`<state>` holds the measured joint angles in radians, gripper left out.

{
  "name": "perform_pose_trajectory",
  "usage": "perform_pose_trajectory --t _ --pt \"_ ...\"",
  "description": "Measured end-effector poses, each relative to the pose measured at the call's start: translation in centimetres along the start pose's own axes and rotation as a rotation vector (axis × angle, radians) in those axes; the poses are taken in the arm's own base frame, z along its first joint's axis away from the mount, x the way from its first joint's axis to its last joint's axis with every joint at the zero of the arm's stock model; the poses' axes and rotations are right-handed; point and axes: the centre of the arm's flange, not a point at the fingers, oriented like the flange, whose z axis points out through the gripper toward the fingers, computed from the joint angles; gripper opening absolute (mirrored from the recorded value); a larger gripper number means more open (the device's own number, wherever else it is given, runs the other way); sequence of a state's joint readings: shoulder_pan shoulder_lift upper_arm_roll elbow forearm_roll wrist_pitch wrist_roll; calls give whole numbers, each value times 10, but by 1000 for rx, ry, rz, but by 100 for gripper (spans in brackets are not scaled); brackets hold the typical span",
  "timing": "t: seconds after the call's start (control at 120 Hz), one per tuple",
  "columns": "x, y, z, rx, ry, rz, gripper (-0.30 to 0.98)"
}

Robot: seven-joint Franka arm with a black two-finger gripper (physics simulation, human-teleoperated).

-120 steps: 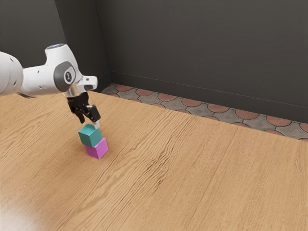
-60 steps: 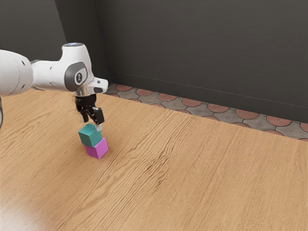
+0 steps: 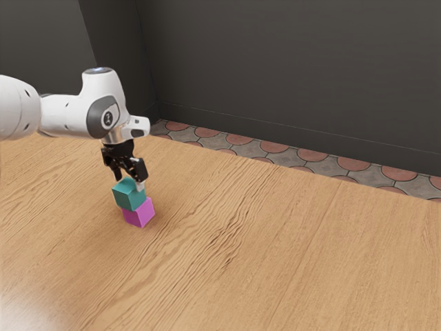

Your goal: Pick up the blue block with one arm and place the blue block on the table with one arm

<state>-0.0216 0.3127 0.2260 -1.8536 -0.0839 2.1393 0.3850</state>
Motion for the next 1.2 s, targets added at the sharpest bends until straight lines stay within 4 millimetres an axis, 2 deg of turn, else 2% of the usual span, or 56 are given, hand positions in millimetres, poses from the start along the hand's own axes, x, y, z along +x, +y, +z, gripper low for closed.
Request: perform_pose_trajectory --t 0.458,0.725,0.867,1.2 --pt "-8 -5 20 13 33 -115 69" --pt "-8 -5 21 25 52 -81 69" --pt "-15 -4 32 20 45 -59 69" --pt "-12 -5 29 32 78 -19 69"
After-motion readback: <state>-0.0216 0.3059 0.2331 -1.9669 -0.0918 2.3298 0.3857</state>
